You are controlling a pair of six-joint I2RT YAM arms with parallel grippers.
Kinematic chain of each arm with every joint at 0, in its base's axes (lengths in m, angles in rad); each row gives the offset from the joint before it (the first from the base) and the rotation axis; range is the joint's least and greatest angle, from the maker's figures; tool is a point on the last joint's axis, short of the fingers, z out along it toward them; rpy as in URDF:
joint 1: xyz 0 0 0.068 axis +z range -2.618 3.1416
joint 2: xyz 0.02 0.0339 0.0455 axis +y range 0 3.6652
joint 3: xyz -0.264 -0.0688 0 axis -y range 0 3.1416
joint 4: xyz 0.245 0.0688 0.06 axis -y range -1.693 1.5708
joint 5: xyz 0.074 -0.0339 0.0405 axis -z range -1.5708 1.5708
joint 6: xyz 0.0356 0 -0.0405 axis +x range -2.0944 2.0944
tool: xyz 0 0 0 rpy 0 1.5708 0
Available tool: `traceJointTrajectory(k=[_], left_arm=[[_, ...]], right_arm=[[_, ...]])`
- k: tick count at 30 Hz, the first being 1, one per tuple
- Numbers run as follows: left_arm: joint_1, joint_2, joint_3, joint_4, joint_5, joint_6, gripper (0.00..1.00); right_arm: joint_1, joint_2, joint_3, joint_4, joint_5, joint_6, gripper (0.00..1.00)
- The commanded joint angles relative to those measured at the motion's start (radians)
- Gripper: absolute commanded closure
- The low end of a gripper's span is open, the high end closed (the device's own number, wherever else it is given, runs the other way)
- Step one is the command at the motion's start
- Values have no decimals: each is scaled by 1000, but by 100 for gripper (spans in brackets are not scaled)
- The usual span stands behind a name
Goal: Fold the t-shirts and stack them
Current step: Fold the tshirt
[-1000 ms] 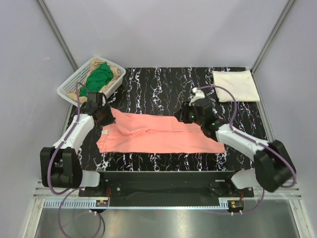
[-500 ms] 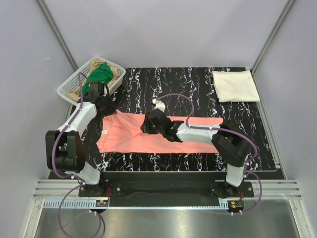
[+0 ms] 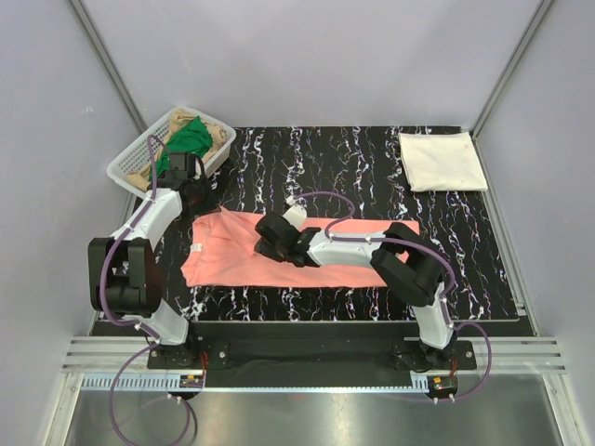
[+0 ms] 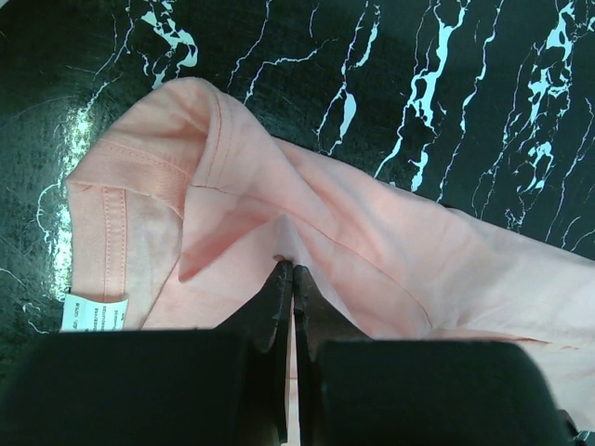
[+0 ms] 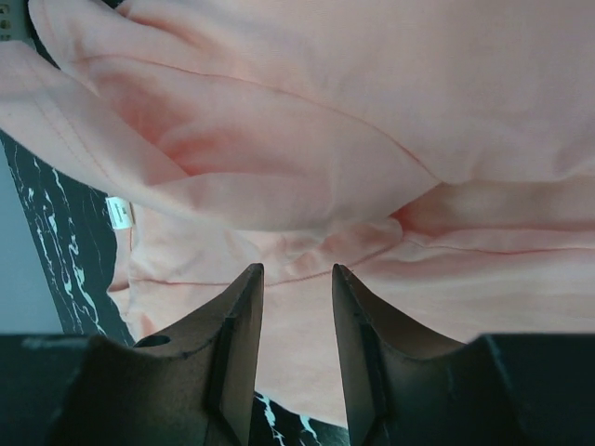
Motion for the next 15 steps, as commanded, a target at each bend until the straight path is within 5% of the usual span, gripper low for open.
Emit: traceJointTrajectory(k=[1, 15], left_arm=[[11, -1, 36, 41, 33, 3, 100], [11, -8, 11, 59, 53, -3, 100]], right_arm=[[10, 38, 109, -79, 22, 88, 58], [15, 135, 207, -179, 8, 208, 58]])
